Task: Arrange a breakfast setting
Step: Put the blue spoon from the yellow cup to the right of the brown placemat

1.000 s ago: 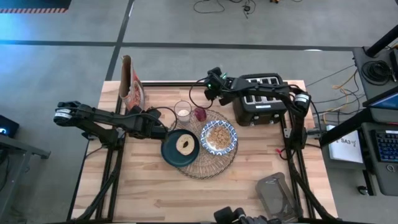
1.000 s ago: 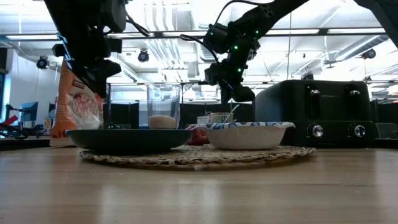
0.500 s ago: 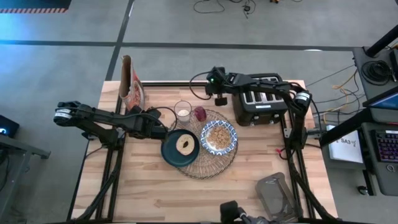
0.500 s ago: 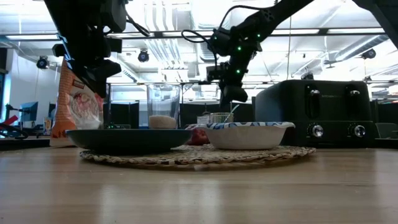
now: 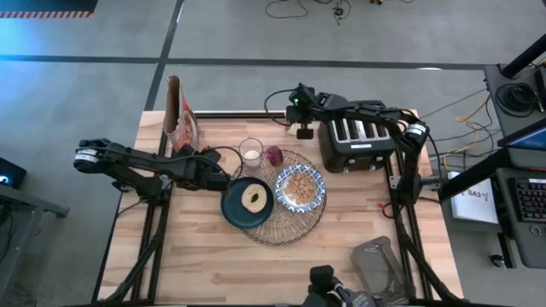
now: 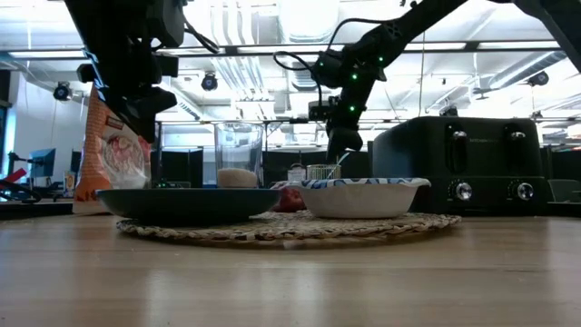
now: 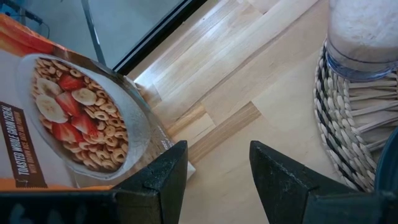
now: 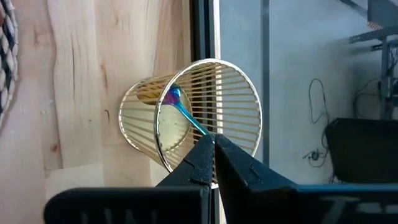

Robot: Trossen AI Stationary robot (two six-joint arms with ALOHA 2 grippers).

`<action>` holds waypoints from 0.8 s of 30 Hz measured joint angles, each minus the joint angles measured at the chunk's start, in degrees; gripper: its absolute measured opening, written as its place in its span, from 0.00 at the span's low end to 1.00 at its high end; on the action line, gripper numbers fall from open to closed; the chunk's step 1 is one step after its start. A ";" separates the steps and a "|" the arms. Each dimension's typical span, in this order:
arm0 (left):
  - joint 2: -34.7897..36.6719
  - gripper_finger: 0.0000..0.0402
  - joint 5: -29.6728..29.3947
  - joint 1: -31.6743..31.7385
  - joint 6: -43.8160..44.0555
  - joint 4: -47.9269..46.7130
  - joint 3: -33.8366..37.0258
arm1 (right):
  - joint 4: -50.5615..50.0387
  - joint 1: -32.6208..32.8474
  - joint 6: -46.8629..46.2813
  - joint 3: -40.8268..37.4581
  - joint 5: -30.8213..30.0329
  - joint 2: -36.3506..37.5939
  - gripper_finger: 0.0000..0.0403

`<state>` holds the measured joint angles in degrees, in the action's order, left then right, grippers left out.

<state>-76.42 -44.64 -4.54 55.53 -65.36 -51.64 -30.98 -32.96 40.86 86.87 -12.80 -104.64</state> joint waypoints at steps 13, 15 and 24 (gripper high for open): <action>0.00 0.39 -0.93 0.00 -0.42 0.31 0.00 | 0.03 -1.00 1.39 0.07 4.50 -2.18 0.02; 0.00 0.39 -0.94 -0.02 -0.42 0.29 0.00 | 0.04 -0.97 1.54 0.07 5.17 -2.34 0.02; 0.00 0.39 -0.93 -0.02 -0.43 0.26 0.00 | -2.91 -0.95 -2.39 2.41 10.53 -2.32 0.02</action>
<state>-76.42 -45.58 -4.55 55.11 -65.10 -51.64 -33.90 -33.91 38.47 89.28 -2.27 -106.96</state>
